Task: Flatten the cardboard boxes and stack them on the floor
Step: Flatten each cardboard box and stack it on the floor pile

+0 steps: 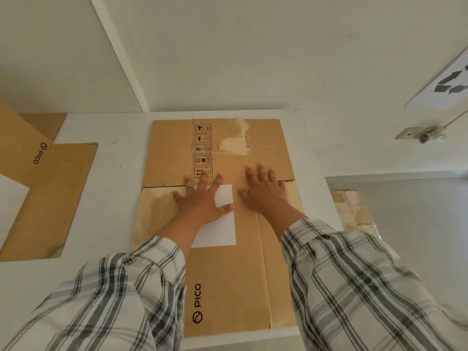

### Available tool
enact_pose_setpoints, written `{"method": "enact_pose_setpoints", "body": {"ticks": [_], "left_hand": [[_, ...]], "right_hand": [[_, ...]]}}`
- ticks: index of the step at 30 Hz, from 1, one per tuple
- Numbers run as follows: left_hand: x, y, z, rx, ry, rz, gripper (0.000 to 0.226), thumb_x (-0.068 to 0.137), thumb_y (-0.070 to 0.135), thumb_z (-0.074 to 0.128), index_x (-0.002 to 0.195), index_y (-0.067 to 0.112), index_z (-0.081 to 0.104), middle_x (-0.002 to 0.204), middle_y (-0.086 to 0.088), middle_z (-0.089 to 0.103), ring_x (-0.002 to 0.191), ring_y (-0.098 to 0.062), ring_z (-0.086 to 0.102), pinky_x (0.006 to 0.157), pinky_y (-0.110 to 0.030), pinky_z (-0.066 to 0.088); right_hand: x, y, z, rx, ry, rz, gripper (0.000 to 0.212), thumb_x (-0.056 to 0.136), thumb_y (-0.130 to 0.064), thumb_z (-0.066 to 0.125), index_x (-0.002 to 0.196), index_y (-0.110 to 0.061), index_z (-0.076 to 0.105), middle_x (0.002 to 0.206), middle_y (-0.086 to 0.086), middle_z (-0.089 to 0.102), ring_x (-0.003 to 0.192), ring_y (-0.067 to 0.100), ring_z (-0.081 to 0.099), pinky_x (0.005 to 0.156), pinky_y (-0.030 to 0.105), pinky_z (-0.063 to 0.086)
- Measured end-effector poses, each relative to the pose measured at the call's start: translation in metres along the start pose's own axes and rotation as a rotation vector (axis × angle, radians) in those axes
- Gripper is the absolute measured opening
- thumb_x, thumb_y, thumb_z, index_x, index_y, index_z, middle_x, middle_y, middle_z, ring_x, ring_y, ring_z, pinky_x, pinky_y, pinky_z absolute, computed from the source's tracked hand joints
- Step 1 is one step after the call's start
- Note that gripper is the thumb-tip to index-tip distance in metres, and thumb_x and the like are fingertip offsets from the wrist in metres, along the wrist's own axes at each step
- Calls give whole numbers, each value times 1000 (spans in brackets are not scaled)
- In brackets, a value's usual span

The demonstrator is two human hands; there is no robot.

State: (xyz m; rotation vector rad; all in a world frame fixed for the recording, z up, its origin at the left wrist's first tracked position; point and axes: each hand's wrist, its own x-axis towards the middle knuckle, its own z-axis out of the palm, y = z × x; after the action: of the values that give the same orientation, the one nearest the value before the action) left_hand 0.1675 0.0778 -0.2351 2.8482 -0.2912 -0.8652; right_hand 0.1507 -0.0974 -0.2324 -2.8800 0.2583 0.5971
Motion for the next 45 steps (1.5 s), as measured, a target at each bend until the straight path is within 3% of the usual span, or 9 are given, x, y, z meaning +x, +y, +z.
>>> {"method": "enact_pose_setpoints", "body": {"ticks": [5,18,25,29,32,35,38,41,45], "left_hand": [[-34,-20,6,-41,-9,67,100,84,70,54,154,41,-11,161,3,-26,149,-30,-20,116,-61,5],[-167,-53,96,-78,122,62,82,95,57,45,157,34,-5,164,2,-17,150,-24,-16,121,-47,4],[-163,-62,71,-94,204,1,74,81,51,67,144,38,31,157,2,20,142,-28,21,113,-49,27],[-166,-77,73,-328,74,-420,126,58,76,74,148,43,-8,157,-1,-11,147,-30,-5,113,-61,13],[-167,-79,68,-357,88,-464,139,54,70,81,147,40,-17,151,-4,3,138,-34,13,108,-57,28],[-168,-84,58,-461,134,-507,138,61,51,88,149,34,-17,145,-12,22,129,-39,32,103,-54,38],[-173,-90,55,-752,205,-542,106,77,34,83,150,14,10,140,-20,41,120,-40,50,90,-46,46],[-188,-76,63,-781,278,-529,59,89,36,67,133,5,43,125,-18,58,101,-35,57,79,-39,48],[-213,-32,77,-779,374,-550,46,88,38,62,122,10,51,109,-11,62,86,-32,58,75,-40,51]], "right_hand": [[-59,-5,20,24,16,24,68,102,-52,26,157,-28,-6,165,2,-9,151,30,-5,119,57,12],[-210,12,103,117,114,107,64,101,-58,15,155,-37,-14,165,-2,-15,151,25,-12,122,47,-1],[-201,19,69,142,106,247,65,86,-67,51,142,-46,26,155,-3,16,144,31,16,109,65,20],[-206,34,63,410,86,536,95,75,-64,71,148,-33,18,152,10,15,139,37,22,105,59,33],[-207,44,54,456,56,627,103,76,-55,76,152,-25,12,146,16,31,134,38,30,103,55,35],[-207,56,47,578,-22,676,90,81,-51,73,147,-16,23,139,14,47,133,37,36,104,51,34],[-216,65,44,714,-31,592,71,88,-40,69,140,-10,30,133,15,53,121,36,51,96,47,47],[-233,73,39,668,6,522,56,96,-34,60,135,-8,30,128,15,56,114,36,57,86,43,49],[-255,100,29,583,92,494,39,98,-30,53,124,-9,33,118,13,61,99,33,59,73,38,43]]}}
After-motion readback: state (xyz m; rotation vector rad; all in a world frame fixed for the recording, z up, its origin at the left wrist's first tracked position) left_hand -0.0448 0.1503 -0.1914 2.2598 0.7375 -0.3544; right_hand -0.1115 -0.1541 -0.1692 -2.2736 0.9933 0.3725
